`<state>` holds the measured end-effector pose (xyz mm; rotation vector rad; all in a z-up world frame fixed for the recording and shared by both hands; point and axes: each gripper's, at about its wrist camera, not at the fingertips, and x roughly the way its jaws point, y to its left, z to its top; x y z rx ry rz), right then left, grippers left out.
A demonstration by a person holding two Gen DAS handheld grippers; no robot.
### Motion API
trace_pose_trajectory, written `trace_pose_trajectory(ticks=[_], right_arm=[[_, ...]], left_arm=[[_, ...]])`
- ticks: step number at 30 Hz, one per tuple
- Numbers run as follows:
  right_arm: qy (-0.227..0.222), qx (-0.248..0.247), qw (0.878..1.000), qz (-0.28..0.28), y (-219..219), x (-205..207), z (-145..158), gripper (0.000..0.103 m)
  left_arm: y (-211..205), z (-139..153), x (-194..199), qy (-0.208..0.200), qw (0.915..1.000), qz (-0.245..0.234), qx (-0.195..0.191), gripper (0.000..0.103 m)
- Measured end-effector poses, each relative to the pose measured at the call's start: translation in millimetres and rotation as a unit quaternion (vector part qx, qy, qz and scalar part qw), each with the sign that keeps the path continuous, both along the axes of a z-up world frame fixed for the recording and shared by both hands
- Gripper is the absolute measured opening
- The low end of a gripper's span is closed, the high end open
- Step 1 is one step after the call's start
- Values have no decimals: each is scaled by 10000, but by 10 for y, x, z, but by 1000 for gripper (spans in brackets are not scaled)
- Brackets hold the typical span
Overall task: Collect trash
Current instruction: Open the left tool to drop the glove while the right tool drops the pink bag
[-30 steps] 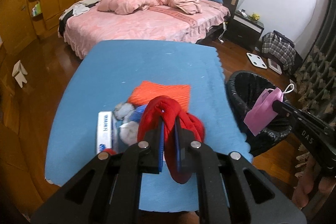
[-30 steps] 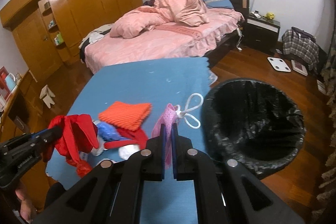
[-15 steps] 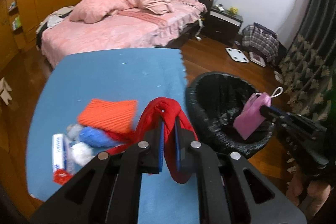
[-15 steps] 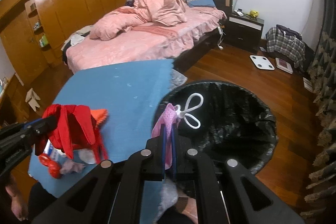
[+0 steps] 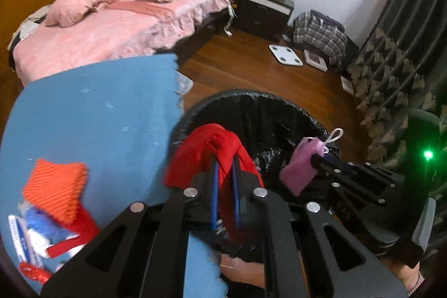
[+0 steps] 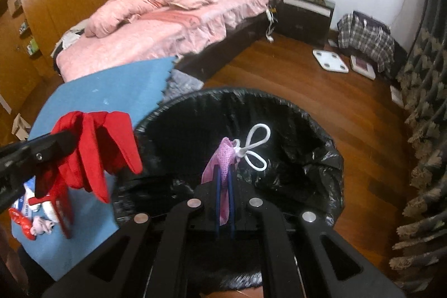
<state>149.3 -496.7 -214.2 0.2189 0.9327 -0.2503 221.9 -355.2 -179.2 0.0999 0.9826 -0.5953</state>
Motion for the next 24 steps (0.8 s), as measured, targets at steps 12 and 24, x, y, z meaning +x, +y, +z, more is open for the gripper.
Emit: trace_pose_trajectory(ticks=[12,24], right_arm=[[965,428,9943,-162,-532,352,-760,19],[980,308,9943,-297,-564,171,-581,31]], left_arm=[[-499,-829,211,458,9968,-354,550,61],[-163,-554,145,20,9971,-341,684,66]])
